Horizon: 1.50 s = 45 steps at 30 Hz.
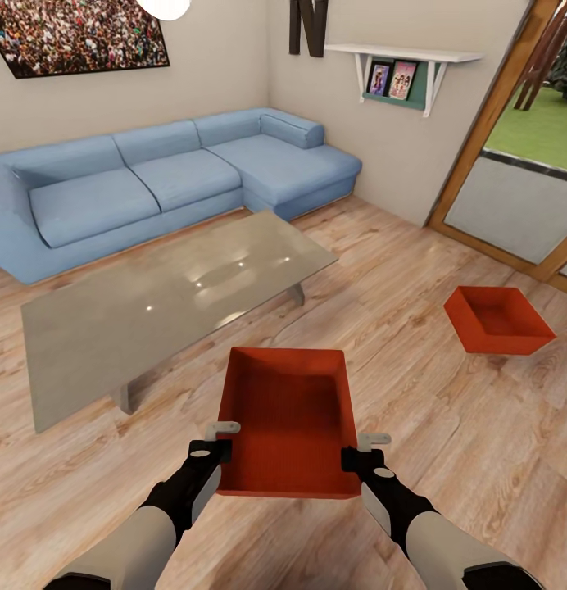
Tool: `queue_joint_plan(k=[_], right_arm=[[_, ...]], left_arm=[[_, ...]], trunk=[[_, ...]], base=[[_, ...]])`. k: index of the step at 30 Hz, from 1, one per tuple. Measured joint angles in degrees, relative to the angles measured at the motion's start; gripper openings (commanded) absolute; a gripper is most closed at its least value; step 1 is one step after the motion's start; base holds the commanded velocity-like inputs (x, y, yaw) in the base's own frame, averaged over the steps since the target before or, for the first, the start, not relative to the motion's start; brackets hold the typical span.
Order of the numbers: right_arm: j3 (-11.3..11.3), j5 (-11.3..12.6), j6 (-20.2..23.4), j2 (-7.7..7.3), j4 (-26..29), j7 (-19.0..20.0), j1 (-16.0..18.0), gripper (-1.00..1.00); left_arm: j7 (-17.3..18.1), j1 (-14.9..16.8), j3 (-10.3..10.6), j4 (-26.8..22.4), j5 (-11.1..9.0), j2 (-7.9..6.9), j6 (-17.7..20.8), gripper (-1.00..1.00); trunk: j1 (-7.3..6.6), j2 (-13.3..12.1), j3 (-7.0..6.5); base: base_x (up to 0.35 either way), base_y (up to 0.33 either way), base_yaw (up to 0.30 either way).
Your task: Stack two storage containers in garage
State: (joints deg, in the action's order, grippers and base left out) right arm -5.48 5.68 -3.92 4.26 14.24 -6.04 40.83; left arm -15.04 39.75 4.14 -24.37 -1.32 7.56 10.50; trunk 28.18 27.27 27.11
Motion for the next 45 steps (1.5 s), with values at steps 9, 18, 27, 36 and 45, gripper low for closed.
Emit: queue_joint_plan(k=[9,18,27,36,45], right_arm=[[0.04,-0.06,0.08,-0.01,0.01,0.02,-0.02,-1.0],[0.01,-0.01,0.08,-0.01,0.0,0.0,-0.03,-1.0],[0.01,-0.02,0.04,-0.01,-0.01,0.01,-0.02,-1.0],[0.0,-0.01,0.06,-0.01,-0.02,0.01,-0.01,-1.0],[-0.01,-0.01,0.07,-0.01,-0.06,0.02,0.0,-1.0]], left_arm=[[0.05,-0.01,-0.04,0.08,0.05,0.0,0.0,-1.0],[0.04,0.02,-0.02,0.13,0.06,0.0,0.0,-1.0],[0.03,-0.01,-0.02,0.06,0.04,0.0,0.0,-1.0],[0.02,-0.01,-0.02,0.07,0.04,0.0,0.0,-1.0],[0.04,0.0,-0.04,0.11,0.07,0.0,0.01,-1.0]], trunk=[[-1.98,-3.62,-2.46],[-2.43,-4.45,-3.67],[-2.43,-4.45,-4.51],[-2.43,-4.45,-5.35],[-2.43,-4.45,-6.19]], base=[[0.0,0.0,0.0],[0.0,0.0,0.0],[0.0,0.0,0.0],[0.0,0.0,0.0],[0.0,0.0,0.0]])
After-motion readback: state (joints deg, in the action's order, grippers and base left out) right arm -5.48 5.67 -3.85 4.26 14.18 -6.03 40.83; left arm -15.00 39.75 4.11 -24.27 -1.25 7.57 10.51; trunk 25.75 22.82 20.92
